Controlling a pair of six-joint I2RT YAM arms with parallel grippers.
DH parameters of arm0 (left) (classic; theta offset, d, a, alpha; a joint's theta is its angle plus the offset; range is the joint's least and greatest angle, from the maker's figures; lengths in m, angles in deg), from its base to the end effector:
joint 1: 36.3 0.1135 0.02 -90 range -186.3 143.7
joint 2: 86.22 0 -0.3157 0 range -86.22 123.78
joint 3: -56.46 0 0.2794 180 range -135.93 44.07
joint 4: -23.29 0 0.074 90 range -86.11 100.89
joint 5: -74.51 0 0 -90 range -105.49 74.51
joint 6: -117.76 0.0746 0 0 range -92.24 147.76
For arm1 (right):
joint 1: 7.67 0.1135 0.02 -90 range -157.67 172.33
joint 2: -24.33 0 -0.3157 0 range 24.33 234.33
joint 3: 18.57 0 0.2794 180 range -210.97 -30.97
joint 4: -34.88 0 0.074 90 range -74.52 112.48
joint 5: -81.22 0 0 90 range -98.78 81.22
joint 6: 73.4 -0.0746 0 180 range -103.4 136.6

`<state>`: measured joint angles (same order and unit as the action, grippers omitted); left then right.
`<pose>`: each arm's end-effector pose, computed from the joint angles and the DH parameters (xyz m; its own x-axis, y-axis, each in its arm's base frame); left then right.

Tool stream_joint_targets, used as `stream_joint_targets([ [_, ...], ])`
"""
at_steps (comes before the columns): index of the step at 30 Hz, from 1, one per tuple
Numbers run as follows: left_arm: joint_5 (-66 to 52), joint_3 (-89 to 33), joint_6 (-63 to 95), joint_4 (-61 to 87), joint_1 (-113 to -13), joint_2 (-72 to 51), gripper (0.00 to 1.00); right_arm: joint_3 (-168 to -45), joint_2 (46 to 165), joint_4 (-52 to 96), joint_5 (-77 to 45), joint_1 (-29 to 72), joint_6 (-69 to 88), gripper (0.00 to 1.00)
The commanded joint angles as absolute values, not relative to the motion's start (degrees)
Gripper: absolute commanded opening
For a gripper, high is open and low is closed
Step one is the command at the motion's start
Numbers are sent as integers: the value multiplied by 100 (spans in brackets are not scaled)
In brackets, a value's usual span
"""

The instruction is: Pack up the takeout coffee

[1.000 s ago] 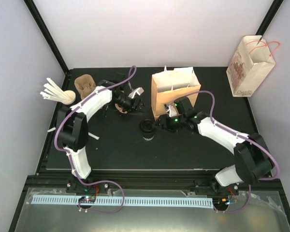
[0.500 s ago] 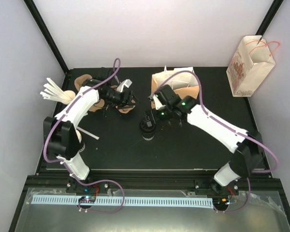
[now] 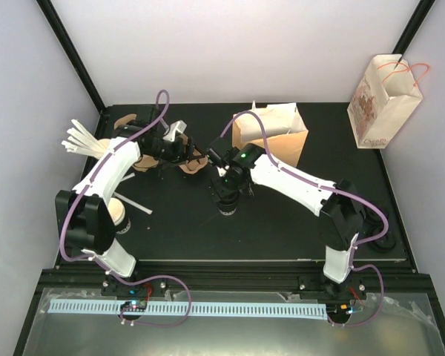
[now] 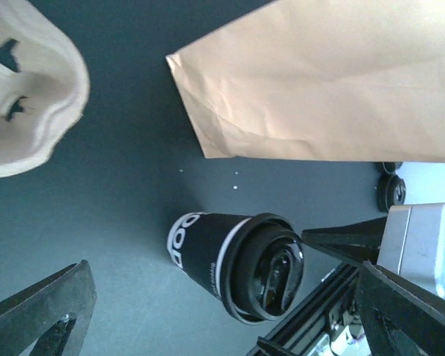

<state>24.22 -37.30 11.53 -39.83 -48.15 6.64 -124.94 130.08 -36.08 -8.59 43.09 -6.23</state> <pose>0.3585 -0.1239 0.3169 -0.9570 -0.0189 -0.2895 0.1895 0.7150 -0.6730 0.2754 0.3368 0.2804 -0.8493 -0.4264 -0.3113 -0.4820 0.8668 0.1277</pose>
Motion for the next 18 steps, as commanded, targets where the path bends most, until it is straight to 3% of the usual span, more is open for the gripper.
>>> stream_joint_targets([
  [1, 2160, -3635, 1122, -3950, -4636, 407, 99, -12699, 13192, -3984, -529, 4376, -693, 91],
  [9, 2334, -3499, 1177, -3882, -4582, 409, 99, -12703, 13365, -4031, -468, 4443, -703, 89],
  [15, 2338, -3451, 1216, -3894, -4579, 392, 99, -12826, 13457, -4088, -390, 4524, -620, 82],
  [18, 2330, -3419, 1221, -3888, -4579, 361, 99, -12895, 13488, -4149, -294, 4587, -573, 73],
])
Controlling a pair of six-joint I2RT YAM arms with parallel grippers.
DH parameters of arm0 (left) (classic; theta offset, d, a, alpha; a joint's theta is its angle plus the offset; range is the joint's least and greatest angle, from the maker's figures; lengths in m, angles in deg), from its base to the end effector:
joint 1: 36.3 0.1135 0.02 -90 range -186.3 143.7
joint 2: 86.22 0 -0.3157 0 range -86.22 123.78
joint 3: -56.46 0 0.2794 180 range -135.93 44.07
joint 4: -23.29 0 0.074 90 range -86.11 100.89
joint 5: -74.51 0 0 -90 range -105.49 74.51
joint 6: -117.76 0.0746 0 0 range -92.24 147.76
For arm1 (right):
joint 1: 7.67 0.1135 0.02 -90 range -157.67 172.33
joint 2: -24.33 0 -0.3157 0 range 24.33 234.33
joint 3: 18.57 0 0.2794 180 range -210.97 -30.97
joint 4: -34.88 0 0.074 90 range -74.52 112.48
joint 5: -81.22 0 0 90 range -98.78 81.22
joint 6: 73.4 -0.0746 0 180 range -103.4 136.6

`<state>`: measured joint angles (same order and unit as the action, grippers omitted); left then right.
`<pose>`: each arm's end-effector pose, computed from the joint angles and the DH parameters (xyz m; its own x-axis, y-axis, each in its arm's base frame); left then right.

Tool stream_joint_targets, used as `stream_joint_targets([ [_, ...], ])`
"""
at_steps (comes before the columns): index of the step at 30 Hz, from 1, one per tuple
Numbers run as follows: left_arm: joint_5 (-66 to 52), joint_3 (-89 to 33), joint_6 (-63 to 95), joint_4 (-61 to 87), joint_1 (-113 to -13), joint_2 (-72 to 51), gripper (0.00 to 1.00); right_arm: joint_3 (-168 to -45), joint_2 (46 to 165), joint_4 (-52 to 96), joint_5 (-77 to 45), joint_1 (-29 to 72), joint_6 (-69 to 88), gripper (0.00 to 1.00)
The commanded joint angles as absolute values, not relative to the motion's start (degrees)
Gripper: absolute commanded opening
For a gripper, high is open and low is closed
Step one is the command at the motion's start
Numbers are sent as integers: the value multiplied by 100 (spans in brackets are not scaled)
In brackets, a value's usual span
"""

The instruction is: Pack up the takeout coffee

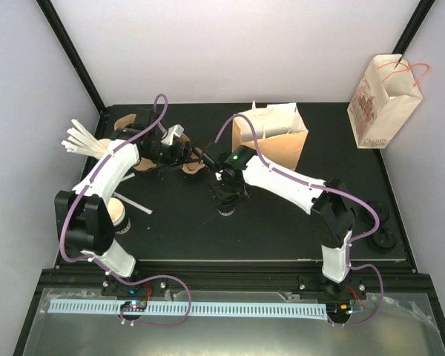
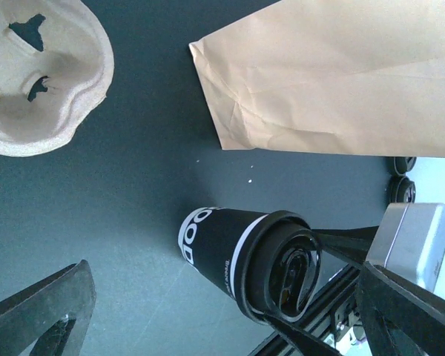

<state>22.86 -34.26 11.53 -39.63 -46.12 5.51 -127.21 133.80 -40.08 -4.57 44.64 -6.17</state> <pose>0.3538 -0.1082 0.3051 -0.9623 -0.0559 -0.2662 0.1390 0.7401 -0.6580 0.2740 0.3456 0.2632 -0.8477 -0.4658 -0.2539 -0.4881 0.8723 0.0294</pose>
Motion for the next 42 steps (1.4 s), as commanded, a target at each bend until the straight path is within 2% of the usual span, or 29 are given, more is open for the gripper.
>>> stream_joint_targets([
  [1, 2332, -3412, 1213, -3879, -4579, 353, 99, -12901, 13489, -4153, -277, 4597, -568, 72],
  [10, 2453, -3360, 1106, -3687, -4579, 299, 99, -13406, 13003, -4139, -253, 4607, -381, 75],
  [15, 3001, -2949, 514, -2839, -4579, 370, 99, -13735, 12262, -3966, 38, 4571, -169, 76],
  [23, 3732, -3328, -202, -1476, -4874, 582, 97, -14111, 11058, -3459, 254, 3864, -209, 71],
  [27, 3899, -3500, -364, -1058, -5079, 630, 94, -14284, 10575, -3365, 821, 3740, 11, 69],
  [34, 3107, -4327, -30, -1610, -5693, 851, 94, -13928, 9746, -3163, 1955, 3561, 300, 62],
  [38, 2748, -4759, 154, -1719, -5955, 1061, 94, -13834, 9766, -3447, 1895, 3145, -64, 62],
  [42, 2350, -5156, 334, -1870, -6106, 1475, 94, -13836, 10014, -4079, 1199, 2593, -347, 61],
])
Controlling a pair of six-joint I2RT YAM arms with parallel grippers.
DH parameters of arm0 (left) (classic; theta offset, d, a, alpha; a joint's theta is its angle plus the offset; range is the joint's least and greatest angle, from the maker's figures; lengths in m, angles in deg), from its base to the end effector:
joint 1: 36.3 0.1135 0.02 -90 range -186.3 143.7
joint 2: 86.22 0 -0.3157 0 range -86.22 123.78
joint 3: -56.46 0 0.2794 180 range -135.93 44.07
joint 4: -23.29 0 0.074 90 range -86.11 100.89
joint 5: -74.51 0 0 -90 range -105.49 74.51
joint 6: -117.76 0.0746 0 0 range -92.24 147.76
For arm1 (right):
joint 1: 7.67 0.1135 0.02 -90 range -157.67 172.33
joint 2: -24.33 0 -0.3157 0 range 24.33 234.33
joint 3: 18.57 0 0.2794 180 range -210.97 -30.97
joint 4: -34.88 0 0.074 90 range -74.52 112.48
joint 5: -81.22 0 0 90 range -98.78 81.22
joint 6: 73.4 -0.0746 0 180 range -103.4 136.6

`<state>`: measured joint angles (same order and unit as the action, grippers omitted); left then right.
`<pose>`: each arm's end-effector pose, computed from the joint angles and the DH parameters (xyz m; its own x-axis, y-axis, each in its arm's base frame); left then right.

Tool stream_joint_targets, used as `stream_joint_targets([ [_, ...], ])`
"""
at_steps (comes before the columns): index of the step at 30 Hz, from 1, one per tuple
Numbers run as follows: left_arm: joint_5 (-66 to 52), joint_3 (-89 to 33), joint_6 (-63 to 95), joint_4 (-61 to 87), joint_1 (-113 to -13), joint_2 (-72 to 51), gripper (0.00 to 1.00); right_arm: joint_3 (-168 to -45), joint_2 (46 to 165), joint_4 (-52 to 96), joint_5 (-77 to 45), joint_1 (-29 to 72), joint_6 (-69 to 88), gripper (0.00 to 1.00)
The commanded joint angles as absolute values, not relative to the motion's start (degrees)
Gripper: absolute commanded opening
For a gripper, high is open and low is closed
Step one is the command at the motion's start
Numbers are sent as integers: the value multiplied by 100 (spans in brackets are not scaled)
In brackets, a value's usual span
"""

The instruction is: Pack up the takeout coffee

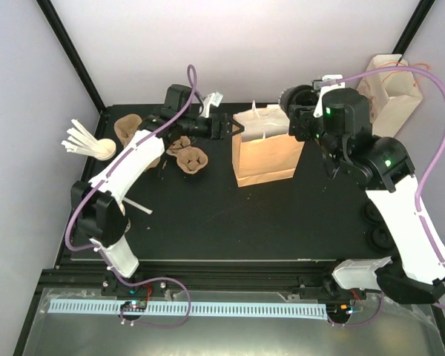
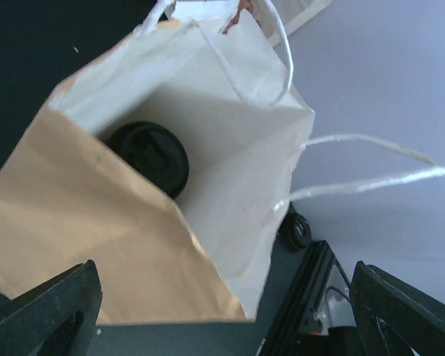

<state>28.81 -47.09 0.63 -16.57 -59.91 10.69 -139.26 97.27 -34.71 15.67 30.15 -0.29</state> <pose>0.3842 -0.2248 0.3894 -0.8216 0.0029 -0.5700 0.5027 0.4754 -0.7220 0.2140 0.1270 0.5693 -0.3552 0.0591 -0.9329 -0.1583 0.9798 0.1223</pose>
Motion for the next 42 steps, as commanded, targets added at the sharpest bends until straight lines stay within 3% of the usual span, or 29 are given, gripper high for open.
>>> stream_joint_targets([
  [1, 2251, -5294, 300, -1963, -6118, 1589, 94, -13832, 10084, -4163, 950, 2445, -337, 60],
  [6, 1285, -6607, 523, -3242, -6268, 2387, 92, -13909, 10417, -4442, -155, 1957, -168, 57],
  [13, 996, -7074, 410, -3543, -6417, 2795, 82, -14520, 10841, -4492, -87, 1896, -113, 55],
  [20, 887, -7290, 632, -4065, -6497, 2869, 38, -14436, 11062, -4663, -281, 1901, 154, 55],
  [27, 734, -7091, 758, -4350, -6570, 2496, 17, -14017, 11136, -4955, -914, 1913, 615, 52],
  [35, 695, -6761, 823, -4637, -6612, 2045, 10, -13542, 11051, -4857, -818, 2846, 762, 52],
  [42, 458, -5957, 1227, -4552, -6771, 1327, 8, -12276, 10562, -4298, -513, 3804, 863, 52],
])
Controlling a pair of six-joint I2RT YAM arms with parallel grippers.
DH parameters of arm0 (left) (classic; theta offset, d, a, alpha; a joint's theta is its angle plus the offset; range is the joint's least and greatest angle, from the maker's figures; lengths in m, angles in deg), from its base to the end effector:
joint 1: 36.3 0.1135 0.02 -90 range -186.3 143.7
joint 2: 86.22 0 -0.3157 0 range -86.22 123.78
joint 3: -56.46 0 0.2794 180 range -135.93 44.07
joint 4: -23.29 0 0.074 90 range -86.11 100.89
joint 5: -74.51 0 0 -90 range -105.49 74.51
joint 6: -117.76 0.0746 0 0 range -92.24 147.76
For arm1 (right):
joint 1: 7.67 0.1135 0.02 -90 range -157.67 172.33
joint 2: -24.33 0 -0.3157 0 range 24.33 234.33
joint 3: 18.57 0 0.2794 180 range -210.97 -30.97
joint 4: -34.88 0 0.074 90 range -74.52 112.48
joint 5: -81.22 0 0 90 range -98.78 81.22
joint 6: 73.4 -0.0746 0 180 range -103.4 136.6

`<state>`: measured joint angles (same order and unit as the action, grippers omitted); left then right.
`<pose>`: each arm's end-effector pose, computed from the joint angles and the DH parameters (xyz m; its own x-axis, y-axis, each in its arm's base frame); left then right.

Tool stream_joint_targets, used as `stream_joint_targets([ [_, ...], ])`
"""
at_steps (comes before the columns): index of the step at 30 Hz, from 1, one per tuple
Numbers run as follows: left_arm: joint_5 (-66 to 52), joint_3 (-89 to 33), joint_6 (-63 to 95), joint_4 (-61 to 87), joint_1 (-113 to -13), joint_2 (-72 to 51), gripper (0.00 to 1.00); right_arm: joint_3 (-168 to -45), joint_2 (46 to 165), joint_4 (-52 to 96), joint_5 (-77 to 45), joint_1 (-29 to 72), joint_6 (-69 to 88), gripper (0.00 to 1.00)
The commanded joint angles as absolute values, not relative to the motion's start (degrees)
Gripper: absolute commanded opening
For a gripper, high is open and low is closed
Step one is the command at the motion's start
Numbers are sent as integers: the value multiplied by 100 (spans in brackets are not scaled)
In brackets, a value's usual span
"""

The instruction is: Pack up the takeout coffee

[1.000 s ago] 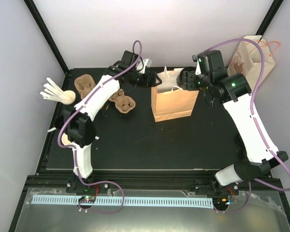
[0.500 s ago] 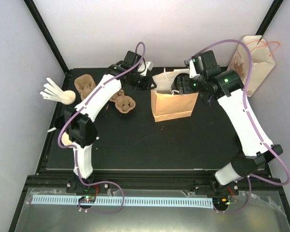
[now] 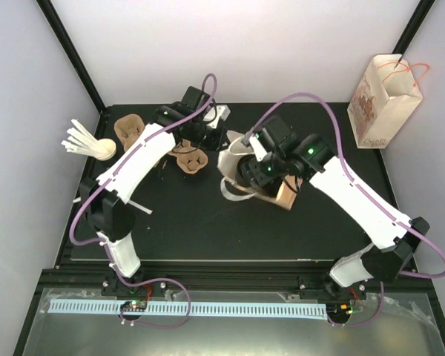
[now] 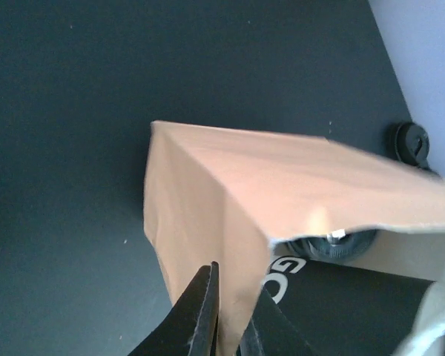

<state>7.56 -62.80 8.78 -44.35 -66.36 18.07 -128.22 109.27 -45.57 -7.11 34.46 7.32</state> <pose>0.3786 -0.2529 0.3782 -0.8675 0.1563 -0.4722 0.4063 0.7702 -0.4916 0.2459 0.2195 0.4220 -0.7111 -0.4258 -0.5595 -0.5509 0.8319 0.0670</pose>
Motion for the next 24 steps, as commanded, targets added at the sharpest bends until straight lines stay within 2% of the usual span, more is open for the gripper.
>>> stream_joint_targets([
  [1, 370, -5848, 1343, -4553, -6815, 1212, 8, -12113, 10522, -4238, -464, 3894, 869, 52],
  [12, -66, -5216, 1729, -4813, -7207, 194, 7, -11129, 10078, -3274, 810, 4695, 888, 51],
  [15, -39, -5064, 1865, -4827, -7303, 43, 7, -10754, 9912, -2767, 930, 5013, 1061, 50],
  [18, 41, -4984, 1929, -4809, -7363, -52, 7, -10528, 9853, -2378, 1113, 5264, 1169, 44],
  [24, 177, -4932, 1864, -4891, -7370, -109, 6, -10304, 9838, -1632, 1004, 5267, 1392, 44],
])
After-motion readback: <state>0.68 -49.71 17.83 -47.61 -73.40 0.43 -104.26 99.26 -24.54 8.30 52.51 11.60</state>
